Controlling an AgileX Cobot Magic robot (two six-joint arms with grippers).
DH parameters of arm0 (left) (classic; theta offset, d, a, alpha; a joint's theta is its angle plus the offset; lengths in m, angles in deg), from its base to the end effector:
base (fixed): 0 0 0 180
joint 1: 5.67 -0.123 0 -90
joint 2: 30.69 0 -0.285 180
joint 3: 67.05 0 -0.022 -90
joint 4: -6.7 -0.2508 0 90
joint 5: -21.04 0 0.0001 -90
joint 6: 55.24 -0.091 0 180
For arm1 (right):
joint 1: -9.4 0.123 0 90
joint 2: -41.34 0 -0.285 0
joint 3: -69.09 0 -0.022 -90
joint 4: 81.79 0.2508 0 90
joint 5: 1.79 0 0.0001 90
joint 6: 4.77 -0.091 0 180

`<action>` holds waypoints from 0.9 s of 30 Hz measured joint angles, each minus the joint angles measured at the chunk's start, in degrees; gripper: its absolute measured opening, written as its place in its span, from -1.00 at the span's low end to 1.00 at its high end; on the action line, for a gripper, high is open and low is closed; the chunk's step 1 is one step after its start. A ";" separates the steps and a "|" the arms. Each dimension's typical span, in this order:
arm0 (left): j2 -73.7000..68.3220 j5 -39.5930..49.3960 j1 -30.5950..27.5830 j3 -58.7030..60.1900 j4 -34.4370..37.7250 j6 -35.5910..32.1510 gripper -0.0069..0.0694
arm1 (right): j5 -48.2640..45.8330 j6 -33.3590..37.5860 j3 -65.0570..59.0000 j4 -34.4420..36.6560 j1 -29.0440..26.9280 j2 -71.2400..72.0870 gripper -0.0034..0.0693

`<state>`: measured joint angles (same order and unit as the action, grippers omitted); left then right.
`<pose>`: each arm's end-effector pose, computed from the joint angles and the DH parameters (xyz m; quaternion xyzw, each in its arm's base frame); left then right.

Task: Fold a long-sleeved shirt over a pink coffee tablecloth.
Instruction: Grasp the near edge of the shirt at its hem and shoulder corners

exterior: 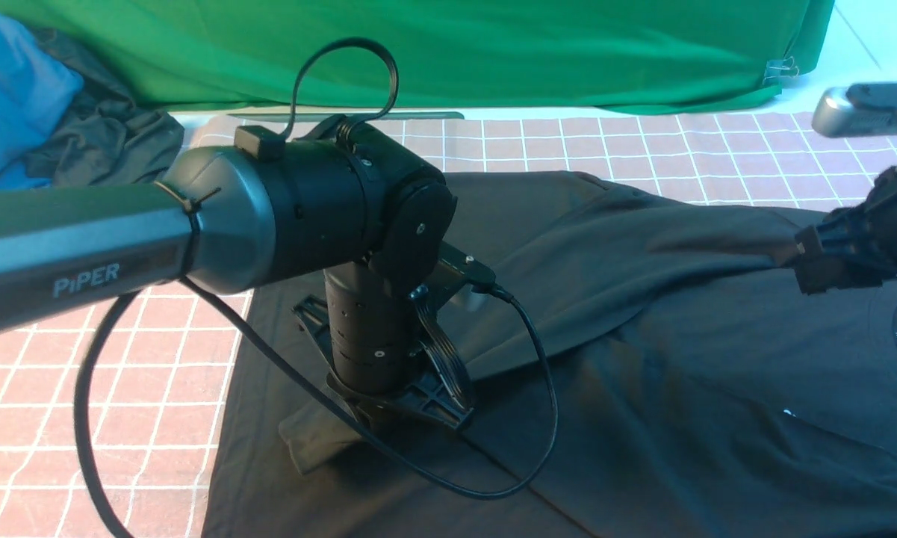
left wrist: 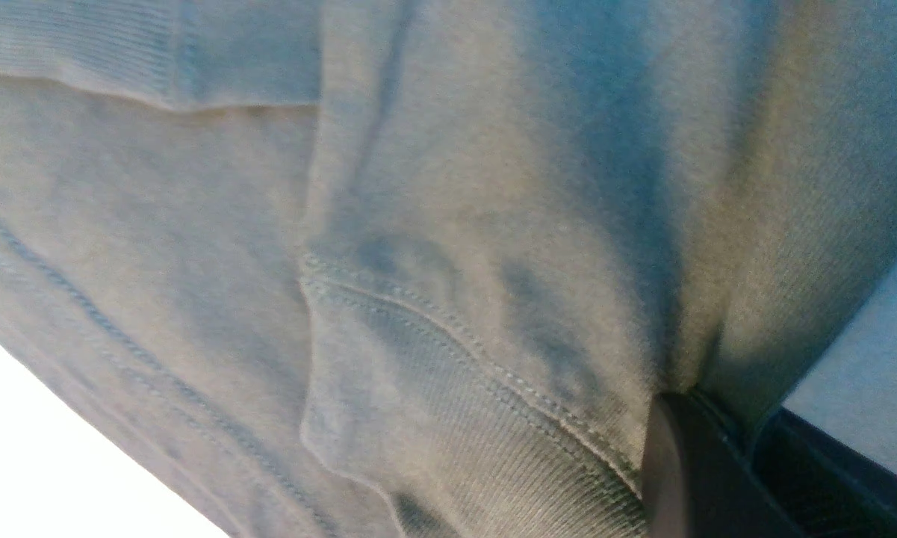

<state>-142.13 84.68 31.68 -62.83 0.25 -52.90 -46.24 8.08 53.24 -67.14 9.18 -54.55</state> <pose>0.2766 -0.1996 0.2090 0.3238 0.9447 0.0455 0.0229 0.3078 0.0150 0.2527 -0.0365 0.9724 0.0822 0.2154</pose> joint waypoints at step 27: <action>0.00 -0.76 0.00 -0.05 -0.38 0.51 -0.74 | 19.02 -3.24 14.84 2.02 -3.66 -28.18 0.12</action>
<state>-142.13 83.92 31.68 -62.88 -0.12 -52.38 -27.21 4.84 68.08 -65.11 5.52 -82.73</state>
